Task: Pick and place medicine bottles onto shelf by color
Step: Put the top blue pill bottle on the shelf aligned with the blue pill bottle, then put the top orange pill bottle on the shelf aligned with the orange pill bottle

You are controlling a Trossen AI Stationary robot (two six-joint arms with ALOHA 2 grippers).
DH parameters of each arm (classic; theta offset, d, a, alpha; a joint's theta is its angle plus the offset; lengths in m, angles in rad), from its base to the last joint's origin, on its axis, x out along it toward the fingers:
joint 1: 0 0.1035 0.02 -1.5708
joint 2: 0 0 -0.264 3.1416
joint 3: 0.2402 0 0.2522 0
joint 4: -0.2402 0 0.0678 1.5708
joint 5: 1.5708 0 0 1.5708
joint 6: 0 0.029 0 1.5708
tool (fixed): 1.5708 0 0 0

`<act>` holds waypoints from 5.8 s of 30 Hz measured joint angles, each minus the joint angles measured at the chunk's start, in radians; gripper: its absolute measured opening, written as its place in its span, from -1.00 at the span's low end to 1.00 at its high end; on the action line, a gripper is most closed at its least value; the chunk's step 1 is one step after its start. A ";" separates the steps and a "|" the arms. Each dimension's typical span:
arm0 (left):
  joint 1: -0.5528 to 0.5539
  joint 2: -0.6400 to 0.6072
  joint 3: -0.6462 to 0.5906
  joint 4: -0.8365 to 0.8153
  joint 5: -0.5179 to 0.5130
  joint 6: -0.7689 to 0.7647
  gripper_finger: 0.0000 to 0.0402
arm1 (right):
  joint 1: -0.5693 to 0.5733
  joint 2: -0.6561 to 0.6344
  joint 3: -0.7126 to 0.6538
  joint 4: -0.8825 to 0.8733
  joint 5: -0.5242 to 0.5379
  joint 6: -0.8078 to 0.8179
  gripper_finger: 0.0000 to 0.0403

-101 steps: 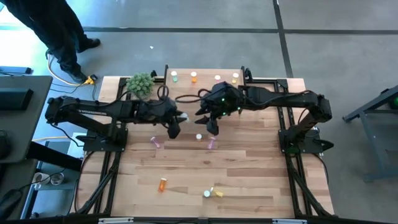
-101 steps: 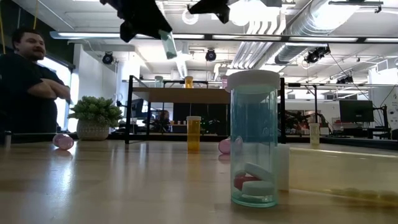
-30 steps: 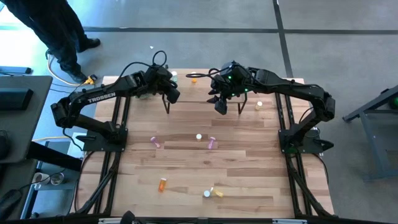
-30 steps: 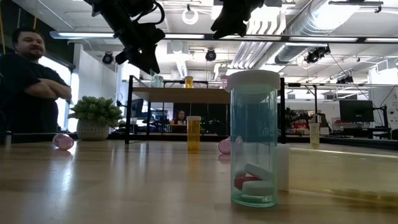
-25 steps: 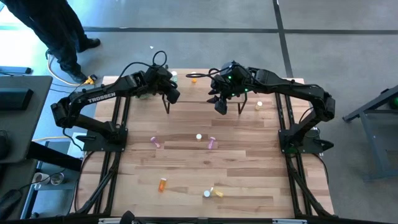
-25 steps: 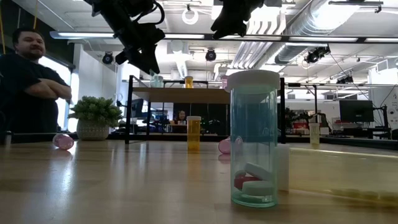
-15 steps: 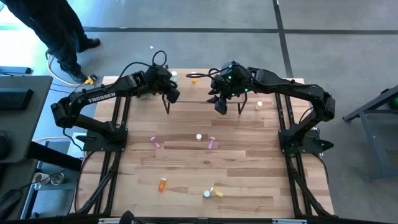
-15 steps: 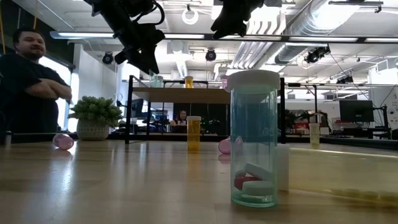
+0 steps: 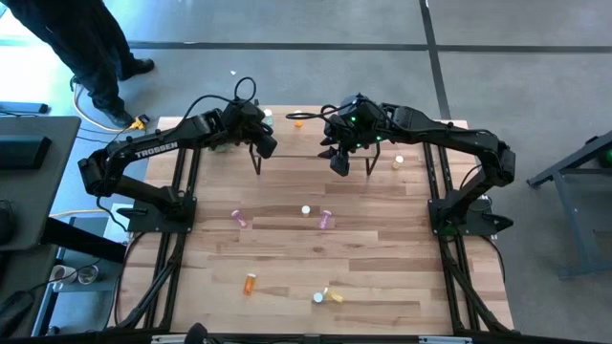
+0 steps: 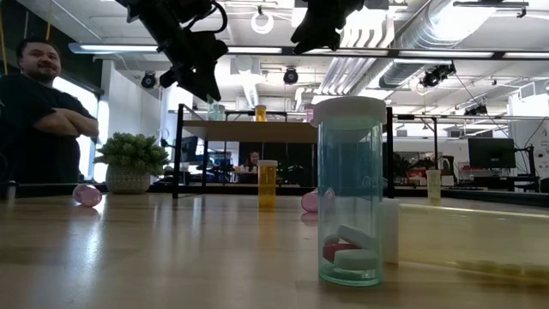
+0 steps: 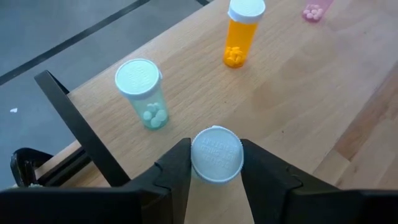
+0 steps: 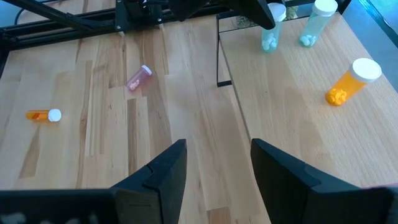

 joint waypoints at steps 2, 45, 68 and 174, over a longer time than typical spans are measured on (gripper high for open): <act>0.000 0.000 0.000 -0.001 0.007 0.000 -0.36 | 0.000 0.000 0.000 0.000 0.000 0.000 -0.16; 0.006 -0.046 0.000 0.068 -0.010 0.071 -0.15 | 0.000 0.000 0.000 0.000 0.000 -0.008 -0.16; -0.056 -0.262 -0.017 -0.055 0.214 0.141 -0.15 | 0.008 0.000 -0.008 -0.188 -0.058 -0.220 -0.16; -0.422 -0.330 -0.555 0.417 0.154 -0.192 -0.15 | 0.242 0.337 -0.403 0.592 -0.018 -0.185 -0.47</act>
